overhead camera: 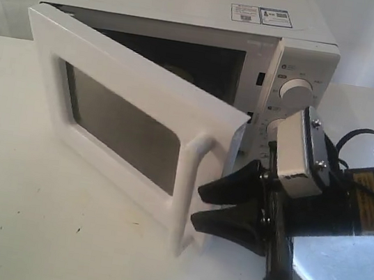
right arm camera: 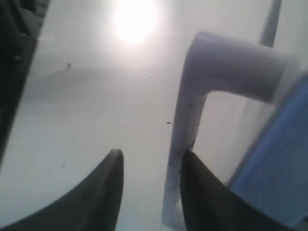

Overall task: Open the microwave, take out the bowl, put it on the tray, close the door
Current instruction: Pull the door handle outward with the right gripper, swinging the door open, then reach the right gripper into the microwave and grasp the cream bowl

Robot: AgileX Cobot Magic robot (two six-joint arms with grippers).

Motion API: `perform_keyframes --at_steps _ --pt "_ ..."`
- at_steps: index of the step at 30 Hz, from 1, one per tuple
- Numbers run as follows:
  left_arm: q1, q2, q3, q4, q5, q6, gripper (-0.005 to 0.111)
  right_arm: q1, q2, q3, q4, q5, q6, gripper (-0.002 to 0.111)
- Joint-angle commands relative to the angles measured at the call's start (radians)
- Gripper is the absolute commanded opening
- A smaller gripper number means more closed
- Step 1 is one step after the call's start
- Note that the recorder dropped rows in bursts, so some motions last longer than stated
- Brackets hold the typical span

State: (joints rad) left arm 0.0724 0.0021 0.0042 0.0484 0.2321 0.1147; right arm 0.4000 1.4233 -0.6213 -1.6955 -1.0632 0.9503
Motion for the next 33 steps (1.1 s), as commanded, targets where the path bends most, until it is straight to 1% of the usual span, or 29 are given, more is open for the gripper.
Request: perform_keyframes --at_steps 1,4,6,8,10,11,12,13,15,16,17,19,20,21,22,23,24,27,29,30,33 --pt "-0.004 -0.002 -0.004 -0.004 0.001 -0.006 0.0 -0.001 -0.053 0.057 -0.049 -0.049 0.104 0.026" --pt "-0.004 -0.002 -0.004 -0.004 0.001 -0.006 0.0 -0.001 -0.078 0.106 -0.049 -0.089 0.073 0.016" --pt "-0.004 -0.002 -0.004 -0.004 0.001 -0.006 0.0 -0.001 -0.1 0.124 -0.049 -0.158 -0.003 0.007" --pt "-0.004 -0.002 -0.004 -0.004 0.001 -0.006 0.0 -0.001 -0.123 0.129 -0.049 -0.158 -0.065 0.0" --pt "-0.004 -0.002 -0.004 -0.004 0.001 -0.006 0.0 -0.001 -0.158 0.131 -0.043 -0.158 -0.084 0.0" --pt "-0.004 -0.002 -0.004 -0.004 0.001 -0.006 0.0 -0.001 -0.17 0.133 -0.004 -0.146 -0.084 0.0" --pt "-0.004 -0.002 -0.004 -0.004 0.001 -0.006 0.0 -0.001 -0.181 0.133 0.06 -0.065 -0.088 0.0" --pt "-0.004 -0.002 -0.004 -0.004 0.001 -0.006 0.0 -0.001 -0.186 0.133 0.161 0.031 -0.09 0.0" --pt "-0.004 -0.002 -0.004 -0.004 0.001 -0.006 0.0 -0.001 -0.184 0.133 0.401 0.16 -0.124 0.0" --pt "-0.004 -0.002 -0.004 -0.004 0.001 -0.006 0.0 -0.001 -0.174 0.133 0.516 0.192 -0.187 0.0" --pt "-0.004 -0.002 -0.004 -0.004 0.001 -0.006 0.0 -0.001 -0.164 0.133 0.59 0.192 -0.266 0.001" --pt "-0.004 -0.002 -0.004 -0.004 0.001 -0.006 0.0 -0.001 -0.131 0.131 0.709 0.134 -0.425 0.007" --pt "-0.004 -0.002 -0.004 -0.004 0.001 -0.006 0.0 0.002 -0.112 0.129 0.726 0.076 -0.482 0.011" --pt "-0.004 -0.002 -0.004 -0.004 0.001 -0.006 0.0 0.014 -0.079 0.12 0.734 0.02 -0.549 0.017" --pt "-0.004 -0.002 -0.004 -0.004 0.001 -0.006 0.0 0.026 -0.055 0.112 0.734 -0.024 -0.58 0.022" --pt "-0.004 -0.002 -0.004 -0.004 0.001 -0.006 0.0 0.048 -0.022 0.1 0.734 -0.044 -0.609 0.026" --pt "-0.004 -0.002 -0.004 -0.004 0.001 -0.006 0.0 0.073 0.014 0.084 0.736 -0.047 -0.657 0.034" --pt "-0.004 -0.002 -0.004 -0.004 0.001 -0.006 0.0 0.145 0.135 0.022 0.789 0.012 -0.794 0.051" --pt "-0.004 -0.002 -0.004 -0.004 0.001 -0.006 0.0 0.175 0.207 -0.026 0.834 0.062 -0.834 0.058" --pt "-0.004 -0.002 -0.004 -0.004 0.001 -0.006 0.0 0.195 0.262 -0.07 0.862 0.092 -0.849 0.061" --pt "-0.004 -0.002 -0.004 -0.004 0.001 -0.006 0.0 0.229 0.385 -0.191 0.879 0.15 -0.859 0.062"
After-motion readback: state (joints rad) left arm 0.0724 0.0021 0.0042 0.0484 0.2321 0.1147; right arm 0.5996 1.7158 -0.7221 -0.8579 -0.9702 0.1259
